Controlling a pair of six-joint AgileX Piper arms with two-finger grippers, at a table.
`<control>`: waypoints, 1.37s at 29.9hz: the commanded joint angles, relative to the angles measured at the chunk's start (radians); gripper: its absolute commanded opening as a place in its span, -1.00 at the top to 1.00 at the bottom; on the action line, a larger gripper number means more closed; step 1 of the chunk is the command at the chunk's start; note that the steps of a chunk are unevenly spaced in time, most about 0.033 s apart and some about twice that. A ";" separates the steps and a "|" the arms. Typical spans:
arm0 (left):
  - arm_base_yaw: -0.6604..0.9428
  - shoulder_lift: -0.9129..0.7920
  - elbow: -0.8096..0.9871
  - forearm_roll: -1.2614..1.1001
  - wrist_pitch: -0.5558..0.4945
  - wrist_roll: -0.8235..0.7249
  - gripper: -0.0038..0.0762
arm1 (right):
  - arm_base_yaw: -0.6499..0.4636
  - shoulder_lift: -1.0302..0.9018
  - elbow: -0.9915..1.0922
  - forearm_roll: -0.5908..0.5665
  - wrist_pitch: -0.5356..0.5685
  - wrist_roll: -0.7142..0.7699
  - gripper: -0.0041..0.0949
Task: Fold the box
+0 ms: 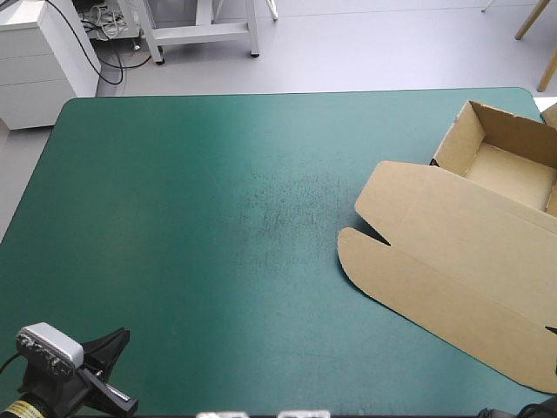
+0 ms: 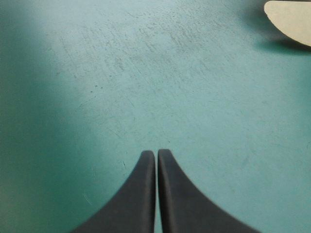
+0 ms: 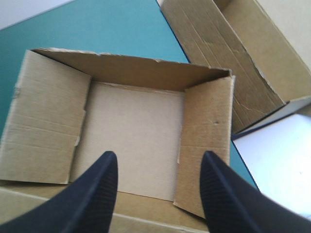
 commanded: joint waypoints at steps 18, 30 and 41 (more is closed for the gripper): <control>-0.006 0.017 -0.023 -0.016 -0.071 -0.009 0.92 | 0.588 -0.541 0.332 -0.134 -0.040 0.034 0.95; -0.006 0.017 -0.023 -0.016 -0.071 -0.009 0.92 | 0.625 -0.942 1.059 -0.145 -0.275 0.050 0.95; -0.006 0.017 -0.023 -0.016 -0.071 -0.009 0.92 | 0.625 -1.212 1.421 -0.151 -0.486 0.050 0.95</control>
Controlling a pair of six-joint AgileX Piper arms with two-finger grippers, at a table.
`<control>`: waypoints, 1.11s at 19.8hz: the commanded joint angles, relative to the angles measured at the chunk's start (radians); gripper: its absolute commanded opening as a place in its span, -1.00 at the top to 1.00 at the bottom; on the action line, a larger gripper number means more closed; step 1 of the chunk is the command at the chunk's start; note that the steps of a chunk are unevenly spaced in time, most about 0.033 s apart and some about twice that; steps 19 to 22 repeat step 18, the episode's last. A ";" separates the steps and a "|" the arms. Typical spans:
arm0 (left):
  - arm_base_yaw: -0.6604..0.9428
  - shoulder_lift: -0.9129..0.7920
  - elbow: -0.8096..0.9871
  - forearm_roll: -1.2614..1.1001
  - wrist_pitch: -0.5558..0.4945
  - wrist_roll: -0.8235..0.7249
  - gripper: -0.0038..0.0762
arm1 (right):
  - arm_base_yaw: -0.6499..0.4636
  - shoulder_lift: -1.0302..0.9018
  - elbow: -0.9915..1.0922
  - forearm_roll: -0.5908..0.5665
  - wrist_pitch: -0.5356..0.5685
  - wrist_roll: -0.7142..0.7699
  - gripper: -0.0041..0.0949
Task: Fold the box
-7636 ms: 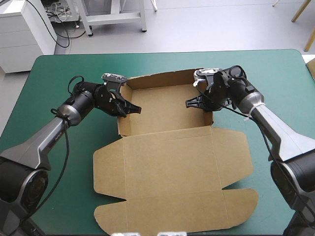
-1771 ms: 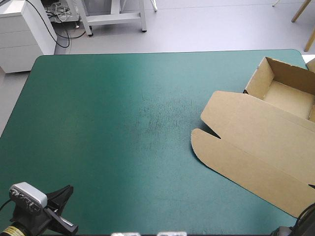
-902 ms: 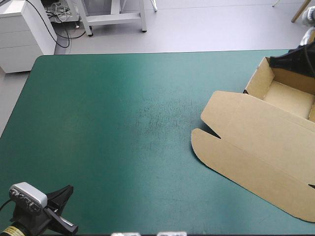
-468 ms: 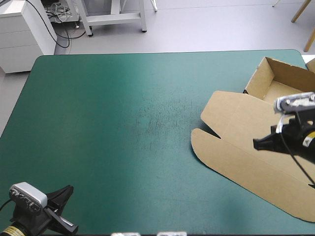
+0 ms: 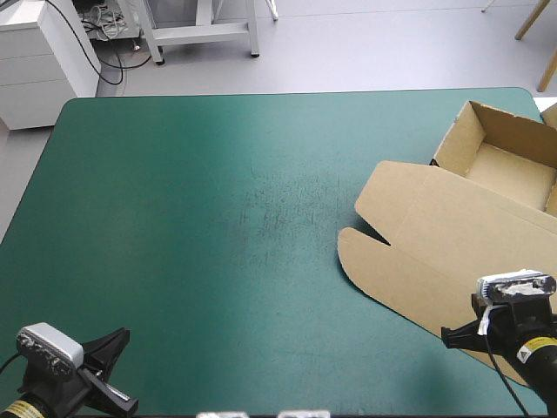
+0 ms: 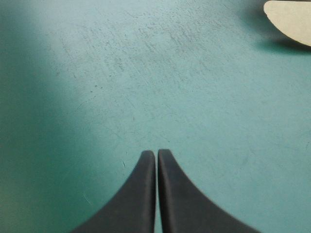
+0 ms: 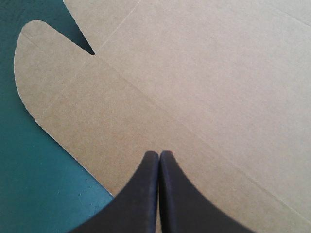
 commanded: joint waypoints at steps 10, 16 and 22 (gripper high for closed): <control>-0.006 0.017 -0.023 -0.015 -0.071 -0.009 0.92 | 0.002 -0.084 0.086 -0.001 -0.125 0.001 0.95; -0.006 0.017 -0.023 -0.016 -0.071 -0.009 0.92 | 0.002 -0.084 0.087 -0.001 -0.127 0.001 0.95; -0.006 0.017 -0.023 -0.016 -0.071 -0.009 0.92 | 0.002 -0.084 0.087 -0.001 -0.128 0.001 0.95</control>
